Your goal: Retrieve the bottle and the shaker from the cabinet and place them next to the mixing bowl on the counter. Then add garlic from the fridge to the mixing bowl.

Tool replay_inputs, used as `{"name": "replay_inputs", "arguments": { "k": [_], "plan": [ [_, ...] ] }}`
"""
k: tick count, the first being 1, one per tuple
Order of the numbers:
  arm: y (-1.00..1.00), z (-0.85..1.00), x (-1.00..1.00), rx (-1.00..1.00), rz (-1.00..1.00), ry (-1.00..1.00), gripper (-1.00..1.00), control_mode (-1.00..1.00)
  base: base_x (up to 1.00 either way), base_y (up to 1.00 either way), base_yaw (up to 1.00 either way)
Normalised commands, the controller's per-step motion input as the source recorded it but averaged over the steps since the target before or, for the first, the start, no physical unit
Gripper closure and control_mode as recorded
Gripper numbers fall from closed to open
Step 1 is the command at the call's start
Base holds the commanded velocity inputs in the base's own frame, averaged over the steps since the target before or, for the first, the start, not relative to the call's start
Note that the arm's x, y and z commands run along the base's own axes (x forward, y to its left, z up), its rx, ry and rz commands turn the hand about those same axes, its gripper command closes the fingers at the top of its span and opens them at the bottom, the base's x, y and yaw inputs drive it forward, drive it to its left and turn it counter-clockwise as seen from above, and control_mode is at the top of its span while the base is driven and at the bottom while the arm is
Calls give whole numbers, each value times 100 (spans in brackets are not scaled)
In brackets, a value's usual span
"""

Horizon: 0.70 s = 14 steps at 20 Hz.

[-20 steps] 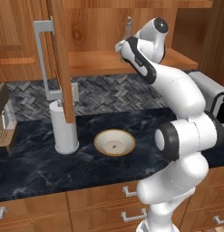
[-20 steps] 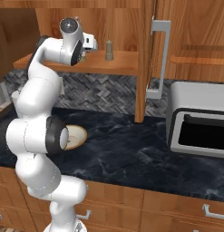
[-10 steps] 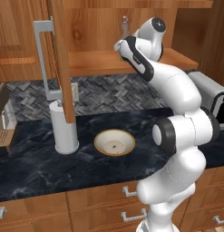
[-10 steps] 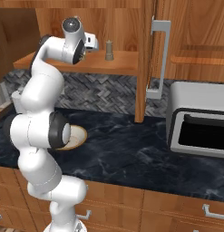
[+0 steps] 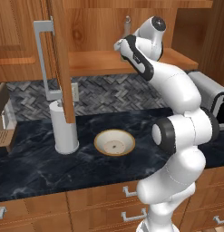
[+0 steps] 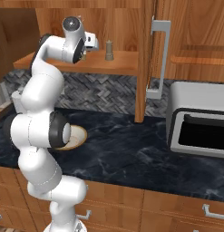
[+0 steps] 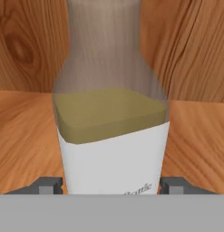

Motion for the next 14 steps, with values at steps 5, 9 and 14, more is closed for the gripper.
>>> {"name": "replay_inputs", "arguments": {
  "k": [5, 9, 14],
  "plan": [
    [0, 0, 0, 0, 0, 0, 100, -100, 0, 0, 0],
    [0, 0, -4, 0, 0, 0, 100, -100, 0, 0, 0],
    [0, 0, -45, 0, 0, 0, 100, -100, 0, 0, 0]
  ]
}}
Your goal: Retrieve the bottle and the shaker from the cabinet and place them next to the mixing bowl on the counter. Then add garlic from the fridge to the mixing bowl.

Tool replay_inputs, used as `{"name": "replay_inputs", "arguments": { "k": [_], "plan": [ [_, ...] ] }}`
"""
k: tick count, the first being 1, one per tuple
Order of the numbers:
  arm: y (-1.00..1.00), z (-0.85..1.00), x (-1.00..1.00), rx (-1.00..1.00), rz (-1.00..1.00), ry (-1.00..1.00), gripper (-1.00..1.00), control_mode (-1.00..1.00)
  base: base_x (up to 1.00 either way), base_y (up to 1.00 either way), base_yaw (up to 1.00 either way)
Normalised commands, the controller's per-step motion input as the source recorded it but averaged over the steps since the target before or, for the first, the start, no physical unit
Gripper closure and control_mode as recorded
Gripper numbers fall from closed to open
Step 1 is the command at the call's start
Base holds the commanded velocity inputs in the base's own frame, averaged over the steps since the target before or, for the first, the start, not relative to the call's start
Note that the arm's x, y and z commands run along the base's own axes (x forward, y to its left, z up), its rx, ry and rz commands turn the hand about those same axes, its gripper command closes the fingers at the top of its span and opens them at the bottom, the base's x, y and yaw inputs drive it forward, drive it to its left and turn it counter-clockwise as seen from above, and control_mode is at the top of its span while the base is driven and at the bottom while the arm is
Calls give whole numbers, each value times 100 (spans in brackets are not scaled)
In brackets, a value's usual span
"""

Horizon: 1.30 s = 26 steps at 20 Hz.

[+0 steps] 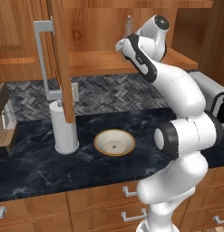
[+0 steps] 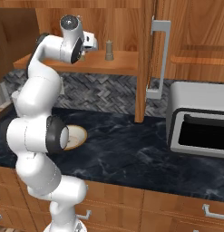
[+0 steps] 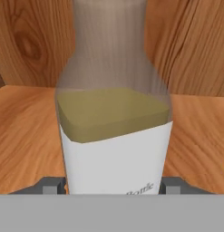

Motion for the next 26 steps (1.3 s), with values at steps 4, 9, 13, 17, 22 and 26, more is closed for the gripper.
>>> {"name": "replay_inputs", "arguments": {
  "k": [4, 9, 13, 17, 22, 26],
  "plan": [
    [0, 0, -74, 0, 3, 0, 100, -100, 0, 0, 0],
    [3, 0, -86, 0, 4, 0, 100, -100, 0, 0, 0],
    [3, 0, -94, 0, 4, 0, 100, -100, 0, 0, 0],
    [2, 0, -100, 0, 5, 0, 100, -100, 0, 0, 0],
    [0, 0, -100, 0, 6, 0, 100, -100, 0, 0, 0],
    [0, -20, -100, 0, 6, 0, 100, -100, 0, 0, 0]
  ]
}}
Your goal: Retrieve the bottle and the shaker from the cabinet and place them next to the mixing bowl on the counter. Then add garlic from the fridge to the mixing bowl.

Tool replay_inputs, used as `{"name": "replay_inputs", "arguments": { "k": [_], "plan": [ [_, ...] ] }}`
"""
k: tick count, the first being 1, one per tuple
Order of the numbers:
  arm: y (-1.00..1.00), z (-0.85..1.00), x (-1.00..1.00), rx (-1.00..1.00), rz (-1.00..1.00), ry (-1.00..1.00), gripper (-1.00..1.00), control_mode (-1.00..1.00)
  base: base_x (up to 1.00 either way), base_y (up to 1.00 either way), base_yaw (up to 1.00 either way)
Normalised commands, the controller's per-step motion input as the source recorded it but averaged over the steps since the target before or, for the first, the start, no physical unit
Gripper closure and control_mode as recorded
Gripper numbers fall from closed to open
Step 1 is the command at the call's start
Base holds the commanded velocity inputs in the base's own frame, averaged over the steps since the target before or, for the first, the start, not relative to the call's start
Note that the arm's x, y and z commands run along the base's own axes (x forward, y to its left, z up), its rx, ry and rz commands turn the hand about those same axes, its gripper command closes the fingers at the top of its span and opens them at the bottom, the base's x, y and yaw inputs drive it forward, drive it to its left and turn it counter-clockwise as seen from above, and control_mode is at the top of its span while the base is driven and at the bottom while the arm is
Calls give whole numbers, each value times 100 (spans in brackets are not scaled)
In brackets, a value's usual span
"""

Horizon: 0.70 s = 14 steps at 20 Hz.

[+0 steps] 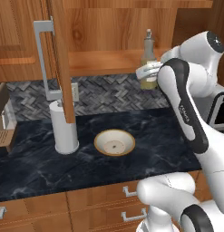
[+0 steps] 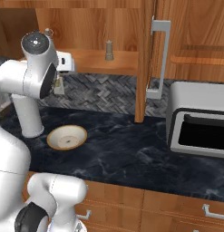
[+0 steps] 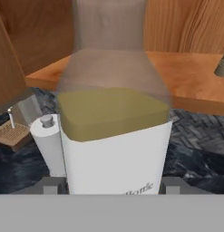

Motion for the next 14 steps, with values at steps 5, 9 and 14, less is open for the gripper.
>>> {"name": "replay_inputs", "arguments": {
  "k": [5, 9, 14],
  "plan": [
    [-5, -59, -75, 0, 8, 0, 100, -100, 0, 0, 0],
    [-23, -71, -44, -1, 13, 0, 100, -100, 0, 0, 0],
    [-32, -66, -8, -4, 20, 0, 100, -100, 0, 0, 0]
  ]
}}
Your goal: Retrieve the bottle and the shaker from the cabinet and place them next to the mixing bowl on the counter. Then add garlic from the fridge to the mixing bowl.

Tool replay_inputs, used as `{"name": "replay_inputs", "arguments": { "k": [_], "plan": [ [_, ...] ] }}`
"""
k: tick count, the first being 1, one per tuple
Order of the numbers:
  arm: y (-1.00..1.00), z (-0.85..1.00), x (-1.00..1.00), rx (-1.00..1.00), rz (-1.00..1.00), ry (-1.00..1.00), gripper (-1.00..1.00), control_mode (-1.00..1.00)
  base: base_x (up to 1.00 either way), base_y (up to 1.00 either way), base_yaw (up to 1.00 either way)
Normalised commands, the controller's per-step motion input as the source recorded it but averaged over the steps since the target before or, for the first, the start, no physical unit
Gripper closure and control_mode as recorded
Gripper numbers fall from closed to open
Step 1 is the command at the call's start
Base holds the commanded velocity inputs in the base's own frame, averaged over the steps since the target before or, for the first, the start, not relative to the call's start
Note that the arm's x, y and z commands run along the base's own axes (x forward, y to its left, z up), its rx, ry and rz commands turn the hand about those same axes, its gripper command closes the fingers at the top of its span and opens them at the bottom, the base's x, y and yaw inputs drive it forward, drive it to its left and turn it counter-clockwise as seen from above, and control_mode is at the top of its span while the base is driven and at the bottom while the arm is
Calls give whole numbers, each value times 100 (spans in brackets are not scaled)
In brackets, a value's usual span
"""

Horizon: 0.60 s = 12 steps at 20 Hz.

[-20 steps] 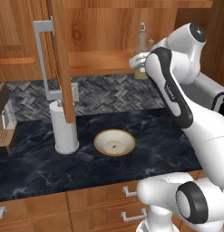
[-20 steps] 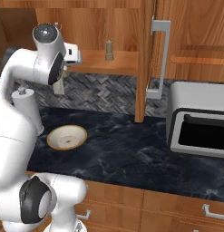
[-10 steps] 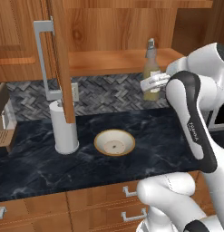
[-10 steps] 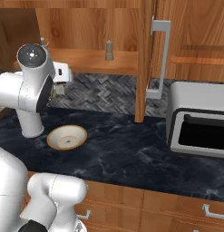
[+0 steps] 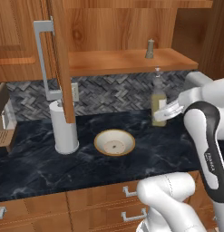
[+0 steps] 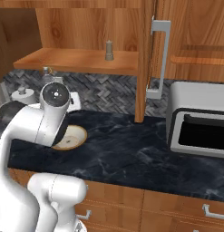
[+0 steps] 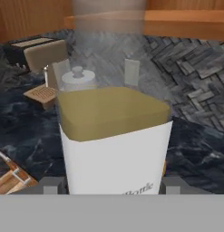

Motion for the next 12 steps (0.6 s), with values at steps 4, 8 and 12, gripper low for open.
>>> {"name": "replay_inputs", "arguments": {
  "k": [4, 8, 12],
  "plan": [
    [-38, -55, 19, -3, 24, 0, 100, -100, 0, 0, 0],
    [-44, -49, 27, 0, 21, 0, 100, -100, 0, 0, 0],
    [-27, -44, 75, 0, 11, 0, 100, -100, 0, 0, 0]
  ]
}}
